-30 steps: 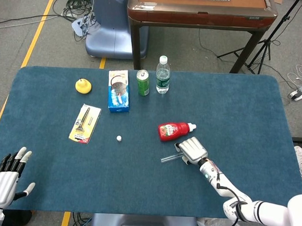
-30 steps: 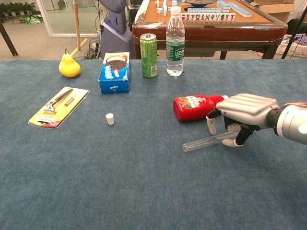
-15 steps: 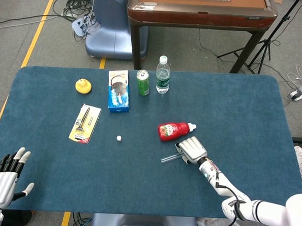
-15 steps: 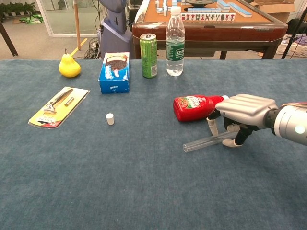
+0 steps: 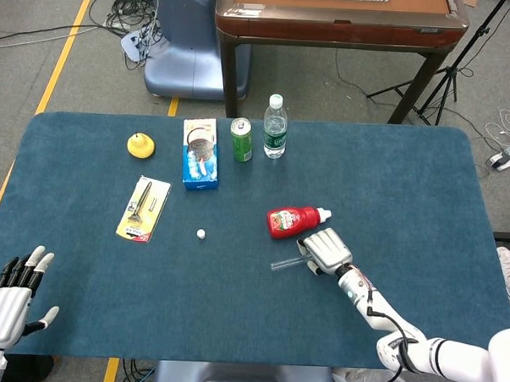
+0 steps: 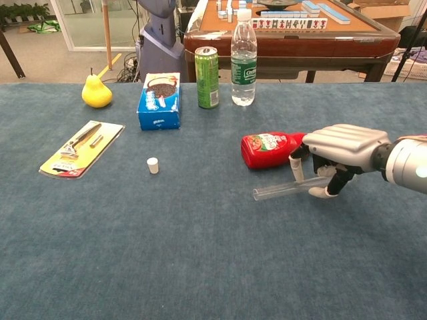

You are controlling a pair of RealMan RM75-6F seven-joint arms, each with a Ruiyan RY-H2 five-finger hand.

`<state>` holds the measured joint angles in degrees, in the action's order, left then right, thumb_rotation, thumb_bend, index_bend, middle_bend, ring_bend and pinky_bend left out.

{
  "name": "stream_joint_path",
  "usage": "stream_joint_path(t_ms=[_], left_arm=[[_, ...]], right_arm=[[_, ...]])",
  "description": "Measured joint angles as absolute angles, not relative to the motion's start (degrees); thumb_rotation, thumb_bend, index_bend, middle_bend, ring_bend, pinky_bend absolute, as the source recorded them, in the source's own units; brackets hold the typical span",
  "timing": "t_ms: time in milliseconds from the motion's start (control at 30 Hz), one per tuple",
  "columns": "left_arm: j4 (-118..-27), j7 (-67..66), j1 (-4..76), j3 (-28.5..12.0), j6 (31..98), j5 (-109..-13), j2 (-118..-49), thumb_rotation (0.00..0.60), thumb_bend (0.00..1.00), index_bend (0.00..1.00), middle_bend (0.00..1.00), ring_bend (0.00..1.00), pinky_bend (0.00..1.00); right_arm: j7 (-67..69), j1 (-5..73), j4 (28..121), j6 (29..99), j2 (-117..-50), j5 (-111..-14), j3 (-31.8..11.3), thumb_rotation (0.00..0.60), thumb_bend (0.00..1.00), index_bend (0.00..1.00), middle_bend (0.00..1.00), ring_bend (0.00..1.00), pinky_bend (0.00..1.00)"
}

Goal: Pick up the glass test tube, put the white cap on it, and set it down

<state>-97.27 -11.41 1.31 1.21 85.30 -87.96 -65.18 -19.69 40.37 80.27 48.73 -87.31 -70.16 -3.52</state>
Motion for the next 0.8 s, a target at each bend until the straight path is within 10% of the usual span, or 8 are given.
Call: stream_joint_path(t_ms=[433, 800], left_arm=[[-101.81, -8.34, 12.03, -2.24, 74.26, -90.28, -59.72, 0.6, 0.2, 0.11, 0.04, 0.11, 0.08], [-99.44, -6.81, 28.1, -8.08, 56.96, -87.79, -63.22, 0.6, 0.2, 0.21, 0.42, 0.49, 0.75]], right_arm=[[-18.71, 39.28, 92.89, 52.35, -74.54, -70.85, -5.83, 0.6, 0.64, 0.75, 1.0, 1.0, 1.0], [-22.14, 38.33, 100.84, 54.04, -65.32, -65.42, -7.33, 0.6, 0.64, 0.76, 1.0, 1.0, 1.0]])
